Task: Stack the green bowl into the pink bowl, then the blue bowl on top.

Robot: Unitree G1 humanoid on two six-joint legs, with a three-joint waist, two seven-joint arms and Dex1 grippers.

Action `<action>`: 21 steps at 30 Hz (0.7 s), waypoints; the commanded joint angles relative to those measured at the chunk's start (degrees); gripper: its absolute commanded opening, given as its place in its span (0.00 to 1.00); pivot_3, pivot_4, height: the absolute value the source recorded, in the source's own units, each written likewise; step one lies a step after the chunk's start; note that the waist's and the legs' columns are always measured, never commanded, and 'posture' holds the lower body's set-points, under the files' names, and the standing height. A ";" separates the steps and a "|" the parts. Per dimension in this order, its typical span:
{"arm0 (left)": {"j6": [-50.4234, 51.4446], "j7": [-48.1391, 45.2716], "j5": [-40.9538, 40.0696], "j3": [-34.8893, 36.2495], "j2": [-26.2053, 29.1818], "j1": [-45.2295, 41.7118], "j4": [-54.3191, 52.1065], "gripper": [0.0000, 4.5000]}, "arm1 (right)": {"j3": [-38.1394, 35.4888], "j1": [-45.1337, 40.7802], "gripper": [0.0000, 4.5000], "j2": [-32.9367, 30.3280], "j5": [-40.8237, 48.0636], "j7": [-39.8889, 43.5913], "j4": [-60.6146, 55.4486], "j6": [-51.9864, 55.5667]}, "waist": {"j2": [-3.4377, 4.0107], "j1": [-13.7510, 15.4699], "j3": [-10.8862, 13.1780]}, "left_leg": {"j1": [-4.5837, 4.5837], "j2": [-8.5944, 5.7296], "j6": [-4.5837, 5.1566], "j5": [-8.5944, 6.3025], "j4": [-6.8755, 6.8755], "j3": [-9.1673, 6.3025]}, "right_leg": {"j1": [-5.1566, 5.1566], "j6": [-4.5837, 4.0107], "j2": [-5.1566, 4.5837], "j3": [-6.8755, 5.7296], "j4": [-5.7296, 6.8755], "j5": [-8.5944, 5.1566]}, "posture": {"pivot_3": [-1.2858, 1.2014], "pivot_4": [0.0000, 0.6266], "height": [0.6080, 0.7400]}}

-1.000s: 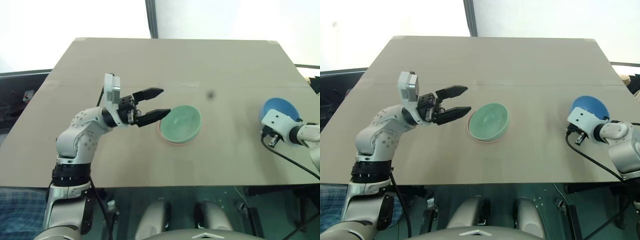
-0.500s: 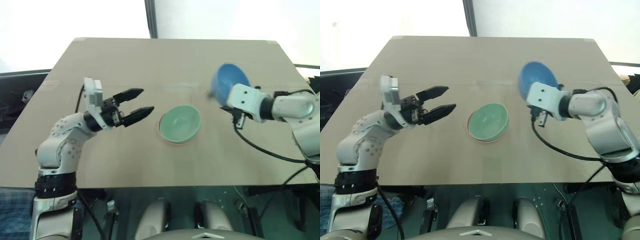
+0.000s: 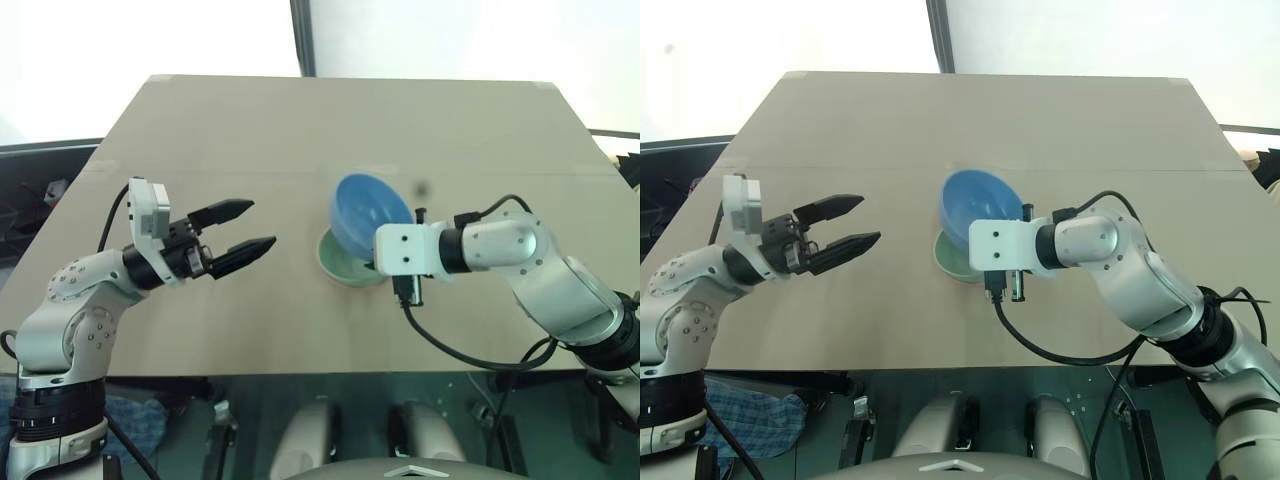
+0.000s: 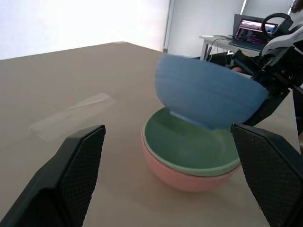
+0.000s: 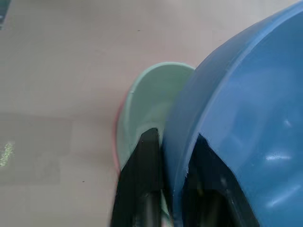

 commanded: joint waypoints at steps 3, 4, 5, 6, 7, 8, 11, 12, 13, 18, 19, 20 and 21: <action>-0.59 -0.29 -0.84 0.96 0.68 -0.17 -2.30 1.00 | -2.25 -1.35 0.65 0.18 -0.24 -1.00 -1.95 0.57 | 0.00 -0.07 0.00 | 0.00 0.00 0.00 0.00 0.00 0.00 | 0.00 0.00 0.00 0.00 0.00 0.00 | 0.52 0.24 1.00; -0.59 -0.25 -0.83 0.79 0.57 -0.31 -2.27 1.00 | -3.49 -1.56 0.65 0.09 0.75 -0.76 -2.10 1.30 | 0.00 -0.08 0.00 | 0.00 0.00 0.00 0.00 0.00 0.00 | 0.00 0.00 0.00 0.00 0.01 0.00 | 0.52 0.24 1.00; -0.58 -0.23 -0.86 0.62 0.47 -0.47 -2.25 1.00 | -5.32 -1.62 0.65 -0.05 1.96 -0.68 -2.18 2.50 | 0.00 -0.07 0.00 | 0.00 0.00 0.00 0.00 -0.01 0.00 | -0.01 0.00 0.00 0.00 0.01 0.00 | 0.52 0.24 1.00; -0.54 -0.21 -0.89 0.52 0.39 -0.59 -2.26 1.00 | -7.30 -1.30 0.65 -0.27 3.01 -0.79 -2.19 3.23 | 0.00 -0.02 0.00 | 0.00 0.00 0.00 0.00 -0.01 0.00 | -0.01 0.00 0.00 0.00 0.01 0.00 | 0.52 0.24 1.00; -0.51 -0.17 -0.94 0.48 0.33 -0.59 -2.34 1.00 | -9.44 -0.65 0.65 -0.47 4.15 -1.01 -2.25 3.79 | 0.00 -0.02 0.00 | 0.00 0.00 0.00 0.00 -0.01 0.00 | 0.00 0.00 -0.01 0.00 0.00 0.00 | 0.52 0.24 1.00; -0.54 -0.16 -0.90 0.45 0.29 -0.57 -2.35 1.00 | -12.08 0.74 0.65 -0.82 5.43 -1.32 -2.32 4.78 | -0.01 0.03 0.00 | 0.00 0.00 0.00 0.00 -0.01 0.00 | 0.00 0.00 -0.01 0.00 0.00 0.00 | 0.52 0.24 1.00; -0.52 0.12 -0.68 0.57 0.19 0.02 -2.31 1.00 | -19.43 6.87 0.65 -2.55 8.95 -1.72 -3.01 5.51 | -0.10 0.20 -0.06 | -0.01 -0.01 0.00 -0.01 -0.03 0.00 | 0.01 0.00 -0.03 0.00 -0.02 0.00 | 0.52 0.24 1.00; -0.86 0.90 0.17 0.44 -0.01 0.25 -2.18 1.00 | -22.21 9.77 0.65 -2.87 10.28 -1.80 -3.39 5.15 | -0.13 0.22 -0.08 | -0.01 -0.01 0.02 -0.02 -0.04 -0.01 | 0.03 0.00 -0.03 -0.01 -0.03 0.00 | 0.52 0.24 1.00; -1.46 1.43 0.90 0.36 -0.33 0.50 -2.00 1.00 | -25.62 13.25 0.65 -2.51 11.92 -2.40 -3.76 5.12 | -0.13 0.18 -0.08 | -0.02 -0.01 0.04 -0.03 -0.06 -0.01 | 0.03 0.00 -0.05 -0.01 -0.07 0.00 | 0.52 0.24 1.00; -2.12 1.70 2.31 -0.70 -1.14 4.30 -3.07 1.00 | -43.73 36.17 0.65 -0.25 16.24 -2.78 0.69 -8.33 | -0.17 0.14 -0.14 | -0.02 -0.01 0.09 -0.06 -0.15 0.05 | 0.08 0.00 -0.06 0.03 -0.14 0.00 | 0.52 0.24 1.00; -2.38 1.94 2.59 -0.91 -1.32 5.01 -3.34 1.00 | -46.19 39.23 0.65 -0.03 17.12 -2.66 1.31 -9.85 | -0.13 0.04 -0.13 | -0.02 -0.01 0.09 -0.06 -0.15 0.06 | 0.10 0.00 -0.06 0.03 -0.15 0.00 | 0.52 0.24 1.00; -2.54 2.20 2.73 -0.99 -1.53 5.56 -3.53 1.00 | -48.22 41.94 0.65 0.04 17.72 -2.25 1.90 -11.60 | -0.12 -0.16 -0.12 | 0.03 0.01 0.09 -0.06 -0.13 0.09 | 0.11 0.01 -0.06 0.05 -0.11 0.00 | 0.52 0.24 1.00; -2.63 2.53 2.89 -0.82 -1.75 6.50 -3.78 1.00 | -50.41 45.37 0.65 0.08 18.81 -0.94 1.86 -14.00 | -0.12 -0.17 -0.12 | 0.05 0.04 0.08 -0.06 -0.11 0.12 | 0.10 0.01 -0.03 0.08 -0.05 0.00 | 0.52 0.24 1.00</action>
